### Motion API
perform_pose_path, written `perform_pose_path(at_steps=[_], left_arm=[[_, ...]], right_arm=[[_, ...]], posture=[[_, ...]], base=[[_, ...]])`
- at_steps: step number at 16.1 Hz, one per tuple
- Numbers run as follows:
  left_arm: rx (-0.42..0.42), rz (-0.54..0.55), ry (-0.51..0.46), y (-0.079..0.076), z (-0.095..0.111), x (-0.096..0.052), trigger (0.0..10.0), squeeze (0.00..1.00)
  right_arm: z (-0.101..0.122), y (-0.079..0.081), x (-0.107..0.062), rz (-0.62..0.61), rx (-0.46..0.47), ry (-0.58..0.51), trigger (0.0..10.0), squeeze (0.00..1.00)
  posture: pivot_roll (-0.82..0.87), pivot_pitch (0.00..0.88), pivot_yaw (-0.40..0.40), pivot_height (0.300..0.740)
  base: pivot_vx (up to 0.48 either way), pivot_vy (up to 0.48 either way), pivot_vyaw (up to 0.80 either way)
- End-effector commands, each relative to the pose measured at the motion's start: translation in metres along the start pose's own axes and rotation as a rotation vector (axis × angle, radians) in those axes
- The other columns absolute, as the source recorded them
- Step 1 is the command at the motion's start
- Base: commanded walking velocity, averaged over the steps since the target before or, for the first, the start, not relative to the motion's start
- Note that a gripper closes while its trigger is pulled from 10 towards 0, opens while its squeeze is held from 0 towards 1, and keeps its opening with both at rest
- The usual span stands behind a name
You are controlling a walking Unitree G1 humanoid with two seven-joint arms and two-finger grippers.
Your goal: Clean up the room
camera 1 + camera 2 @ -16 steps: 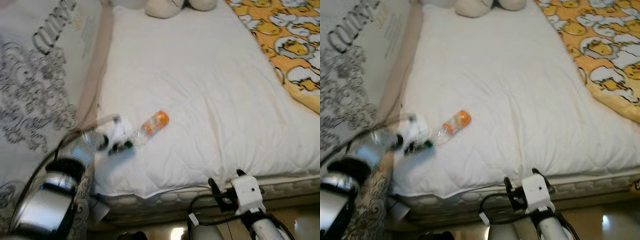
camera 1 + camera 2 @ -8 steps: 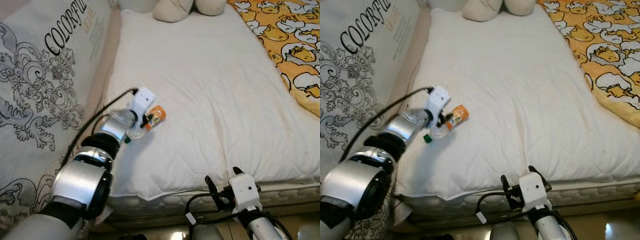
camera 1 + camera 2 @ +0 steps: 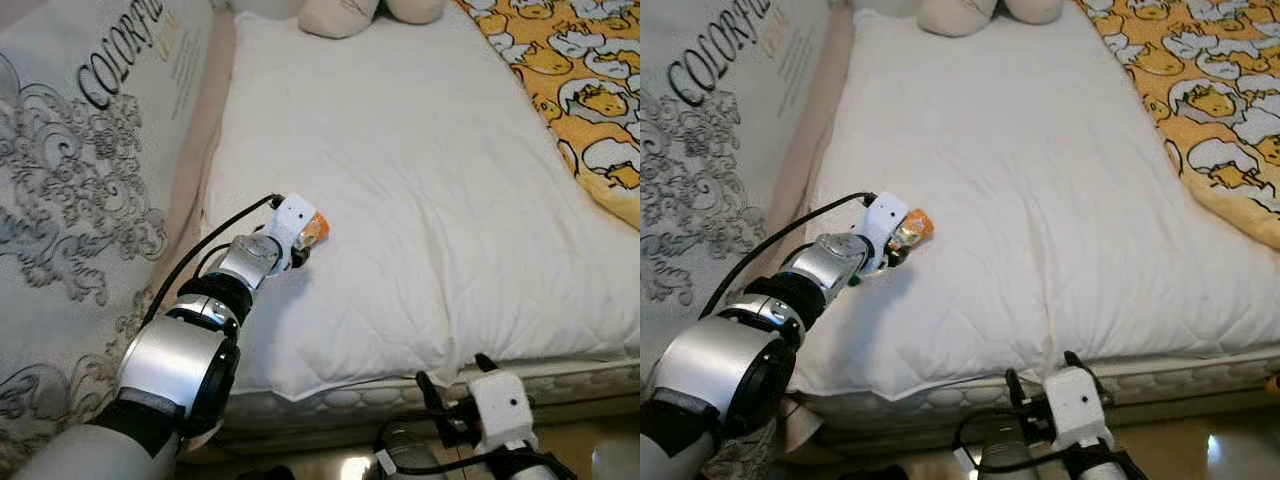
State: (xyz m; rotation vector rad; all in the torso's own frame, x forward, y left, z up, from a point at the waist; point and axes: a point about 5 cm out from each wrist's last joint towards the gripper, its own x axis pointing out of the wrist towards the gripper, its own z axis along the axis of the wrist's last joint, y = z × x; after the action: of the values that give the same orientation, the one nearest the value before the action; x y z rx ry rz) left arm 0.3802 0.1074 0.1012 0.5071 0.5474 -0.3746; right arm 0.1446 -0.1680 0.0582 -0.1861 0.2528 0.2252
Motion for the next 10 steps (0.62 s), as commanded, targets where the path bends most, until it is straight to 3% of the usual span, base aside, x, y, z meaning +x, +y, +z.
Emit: perform_pose_path(at_steps=[1,4,5,6,10], left_arm=[[0.022,0.048,0.004,0.009,0.001,-0.002,10.0,1.00],[0.041,0.055,0.031,0.011,-0.004,-0.002,10.0,1.00],[0.036,0.036,0.048,0.009,-0.009,-0.001,10.0,0.46],[0.025,0.013,0.066,0.006,-0.014,-0.001,10.0,0.00],[0.002,0.055,0.124,0.012,-0.032,-0.002,10.0,0.00]], right_arm=[[0.015,0.004,0.000,0.047,0.024,-0.055,10.0,0.00],[0.023,0.003,-0.006,0.079,0.005,-0.062,10.0,0.00],[0.025,0.004,-0.010,0.103,0.002,-0.062,10.0,0.00],[0.028,0.005,-0.014,0.122,0.001,-0.063,10.0,0.00],[0.037,0.009,-0.028,0.150,0.007,-0.048,10.0,0.00]], posture=[[-0.44,0.164,0.129,0.736],[-0.45,0.187,0.119,0.736],[-0.45,0.201,0.111,0.736],[-0.46,0.212,0.105,0.736],[-0.49,0.251,0.090,0.736]], base=[[0.000,0.000,0.00],[0.000,0.000,0.00],[0.000,0.000,0.00],[0.000,0.000,0.00],[0.000,0.000,0.00]])
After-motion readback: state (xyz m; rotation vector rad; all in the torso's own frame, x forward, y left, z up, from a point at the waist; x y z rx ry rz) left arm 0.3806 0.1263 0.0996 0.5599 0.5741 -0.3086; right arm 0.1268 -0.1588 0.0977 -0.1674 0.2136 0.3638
